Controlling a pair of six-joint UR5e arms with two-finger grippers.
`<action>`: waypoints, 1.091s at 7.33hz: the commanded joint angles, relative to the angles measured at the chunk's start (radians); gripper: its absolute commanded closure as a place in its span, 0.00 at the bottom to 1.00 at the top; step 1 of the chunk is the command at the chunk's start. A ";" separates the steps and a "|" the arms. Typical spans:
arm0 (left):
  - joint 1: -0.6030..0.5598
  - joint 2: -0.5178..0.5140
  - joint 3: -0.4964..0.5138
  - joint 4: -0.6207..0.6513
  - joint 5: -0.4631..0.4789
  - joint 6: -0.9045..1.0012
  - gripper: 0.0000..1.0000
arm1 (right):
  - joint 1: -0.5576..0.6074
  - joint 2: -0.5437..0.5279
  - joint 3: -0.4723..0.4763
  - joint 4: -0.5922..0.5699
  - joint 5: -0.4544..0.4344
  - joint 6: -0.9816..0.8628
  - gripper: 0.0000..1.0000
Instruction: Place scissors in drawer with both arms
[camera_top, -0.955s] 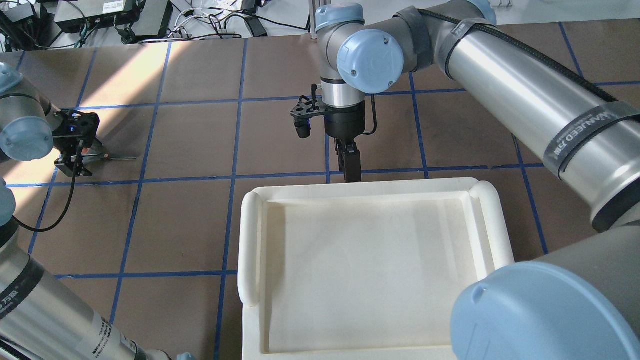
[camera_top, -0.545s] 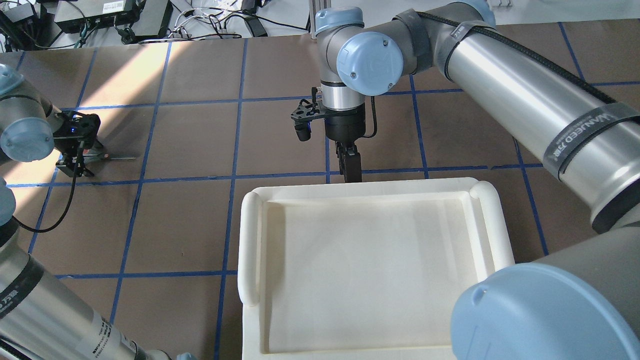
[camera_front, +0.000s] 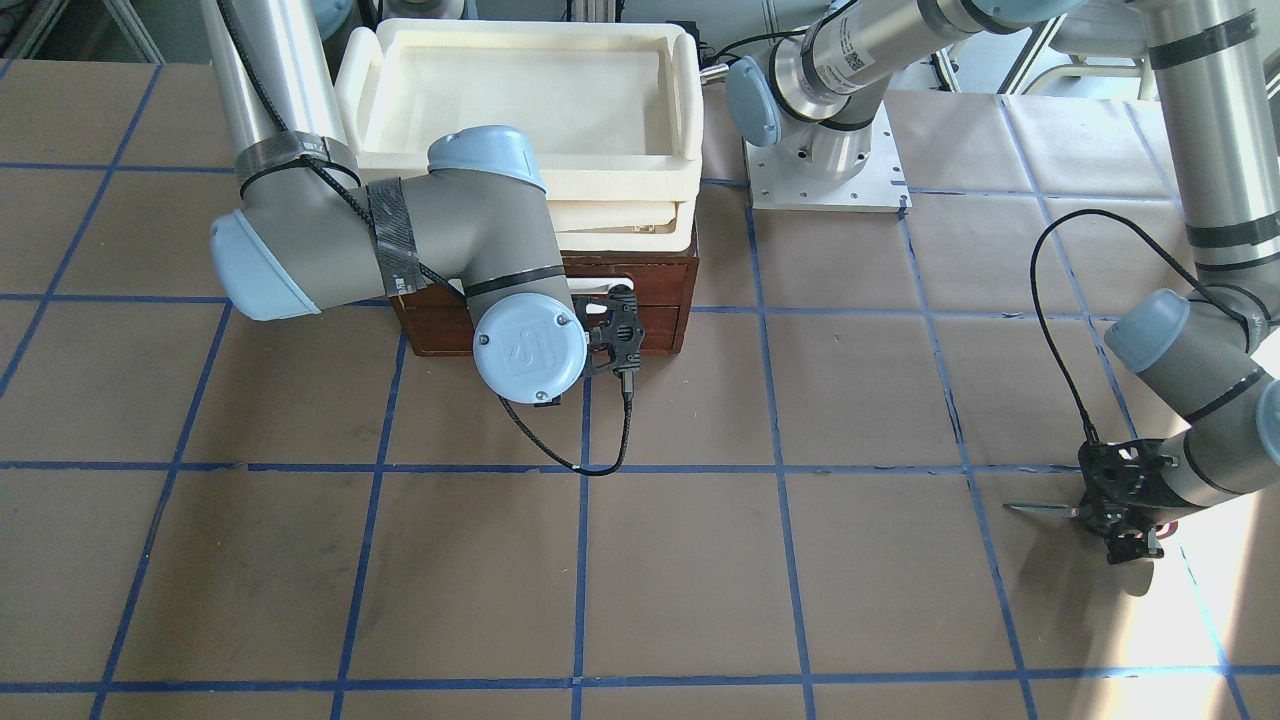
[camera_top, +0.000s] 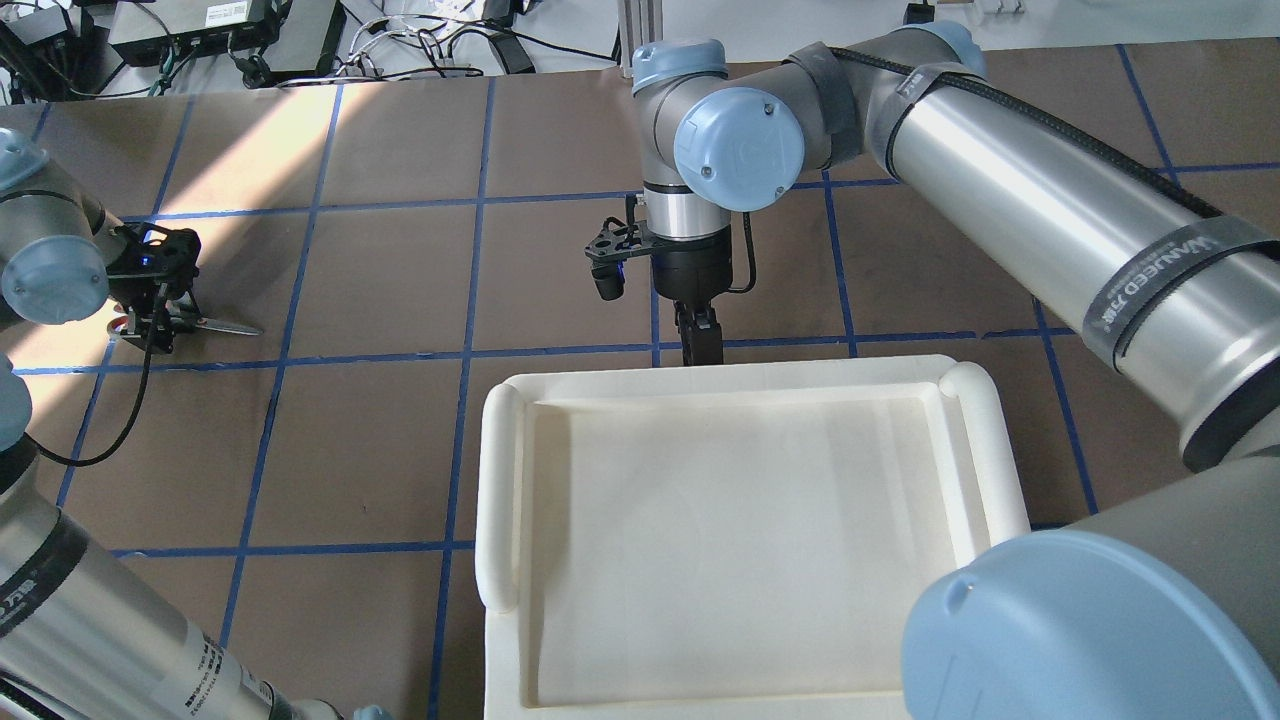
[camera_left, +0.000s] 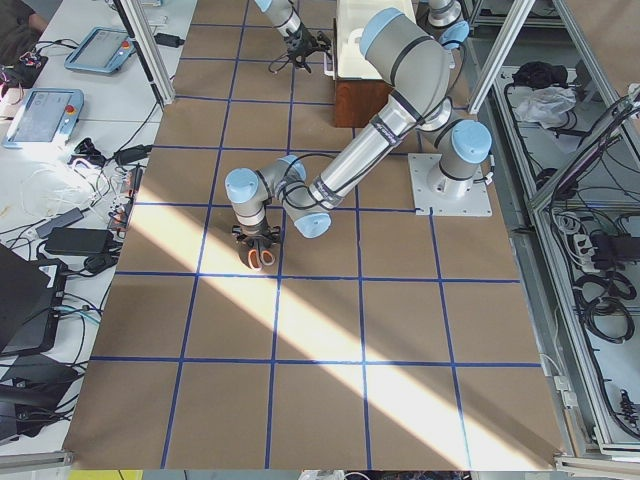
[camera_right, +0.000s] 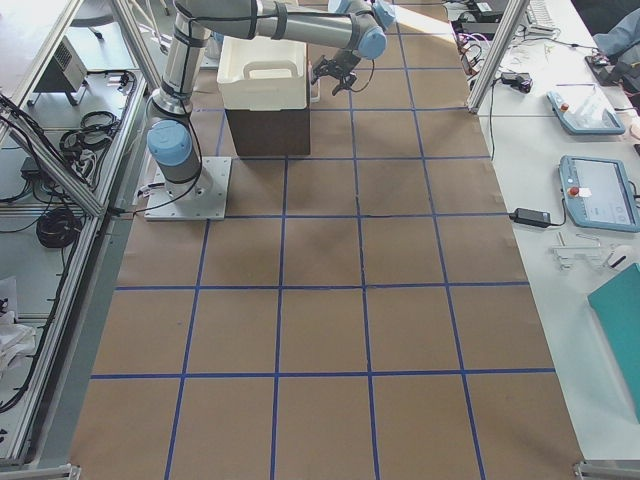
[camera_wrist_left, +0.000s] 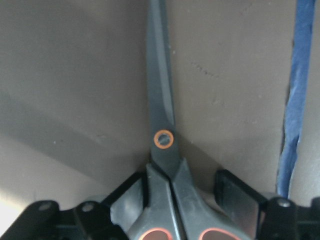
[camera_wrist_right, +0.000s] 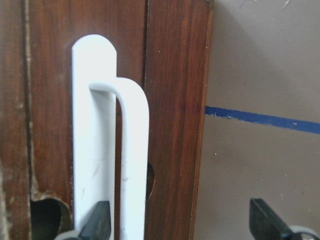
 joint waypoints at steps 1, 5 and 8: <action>-0.010 0.017 0.008 0.001 -0.002 0.037 1.00 | 0.000 0.000 0.001 -0.017 -0.002 -0.001 0.45; -0.069 0.104 0.009 -0.016 -0.002 0.021 1.00 | -0.003 0.002 -0.020 -0.034 -0.031 -0.014 0.60; -0.139 0.198 0.011 -0.105 -0.002 0.010 1.00 | -0.015 0.031 -0.092 -0.040 -0.031 -0.024 0.61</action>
